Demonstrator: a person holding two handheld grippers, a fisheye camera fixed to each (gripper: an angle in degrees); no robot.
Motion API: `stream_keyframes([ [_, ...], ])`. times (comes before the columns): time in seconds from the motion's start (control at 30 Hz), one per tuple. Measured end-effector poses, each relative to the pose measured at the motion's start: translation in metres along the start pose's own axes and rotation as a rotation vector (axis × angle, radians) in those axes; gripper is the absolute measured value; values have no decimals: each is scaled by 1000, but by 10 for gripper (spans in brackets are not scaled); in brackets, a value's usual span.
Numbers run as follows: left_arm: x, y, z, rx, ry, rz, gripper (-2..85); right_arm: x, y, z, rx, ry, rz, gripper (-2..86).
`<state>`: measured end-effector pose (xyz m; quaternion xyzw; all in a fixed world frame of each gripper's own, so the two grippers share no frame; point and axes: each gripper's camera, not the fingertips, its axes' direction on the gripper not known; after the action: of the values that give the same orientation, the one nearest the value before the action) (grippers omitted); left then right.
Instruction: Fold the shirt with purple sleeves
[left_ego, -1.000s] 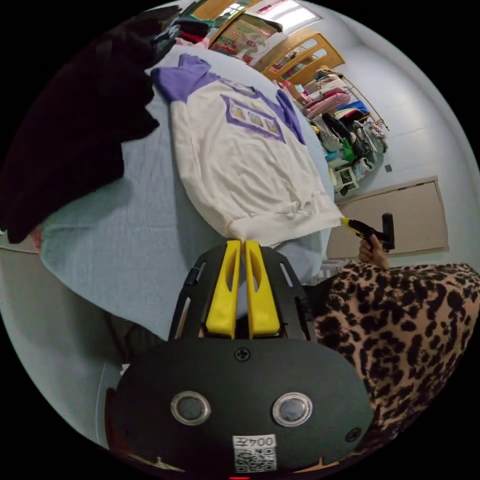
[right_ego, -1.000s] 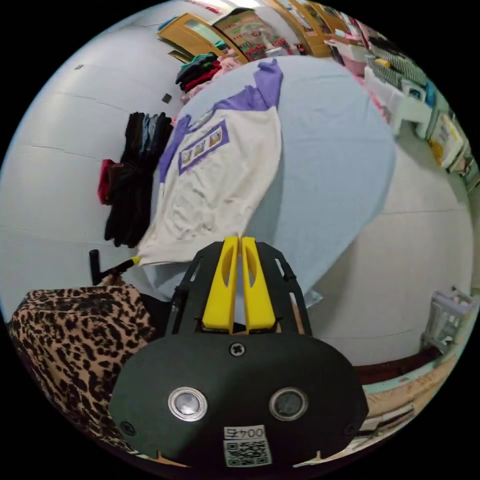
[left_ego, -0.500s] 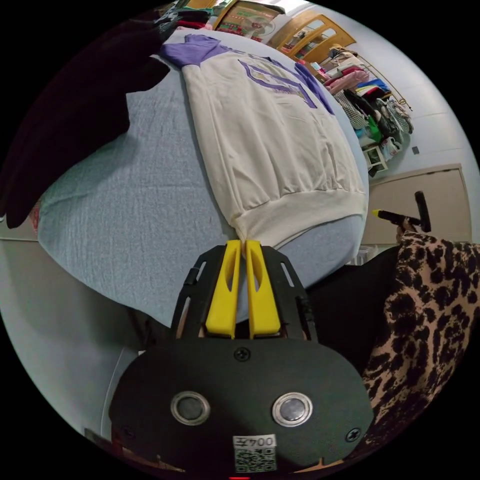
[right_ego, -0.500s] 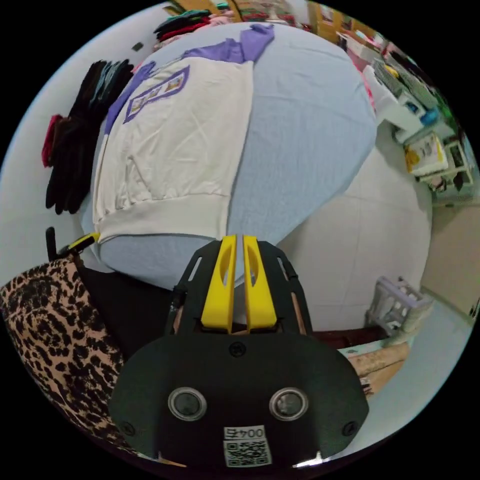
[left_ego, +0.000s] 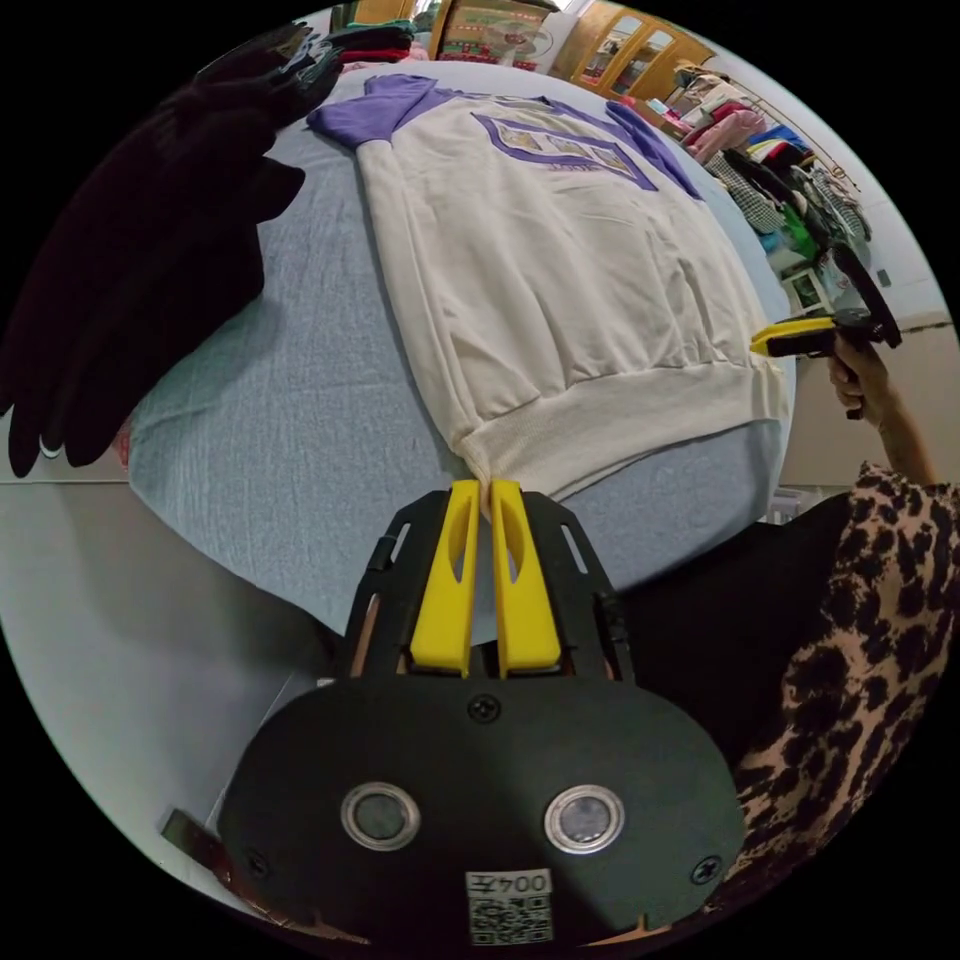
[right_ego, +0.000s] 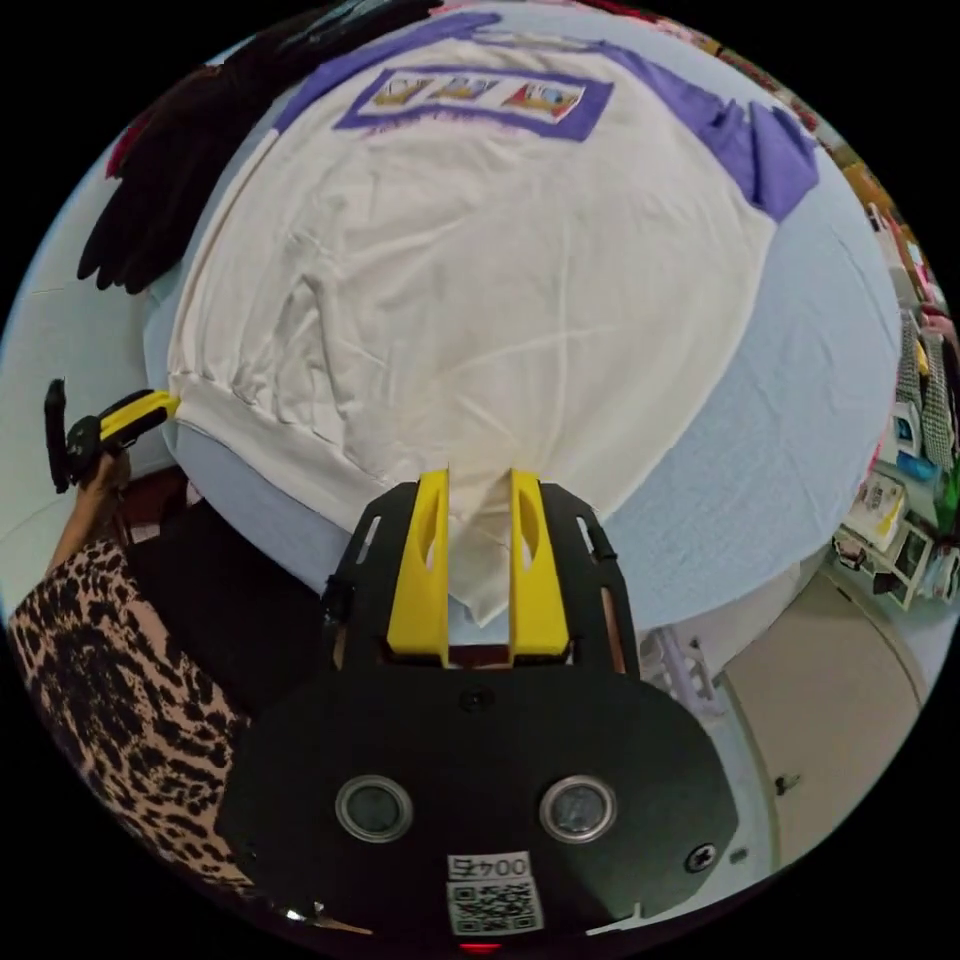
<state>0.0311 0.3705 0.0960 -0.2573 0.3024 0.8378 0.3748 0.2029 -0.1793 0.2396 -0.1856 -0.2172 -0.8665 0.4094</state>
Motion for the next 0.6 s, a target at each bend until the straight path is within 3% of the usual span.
stream_keyframes([
  [0.33,8,-27,-3,-67,-38,-91,25,14,-72,37,-181,73,-36,1],
  [0.5,7,-30,-6,-43,-31,-123,24,39,-81,48,-154,-10,5,-4],
  [0.6,8,-36,-9,-52,-41,-115,24,61,-86,55,-145,-103,140,-4],
])
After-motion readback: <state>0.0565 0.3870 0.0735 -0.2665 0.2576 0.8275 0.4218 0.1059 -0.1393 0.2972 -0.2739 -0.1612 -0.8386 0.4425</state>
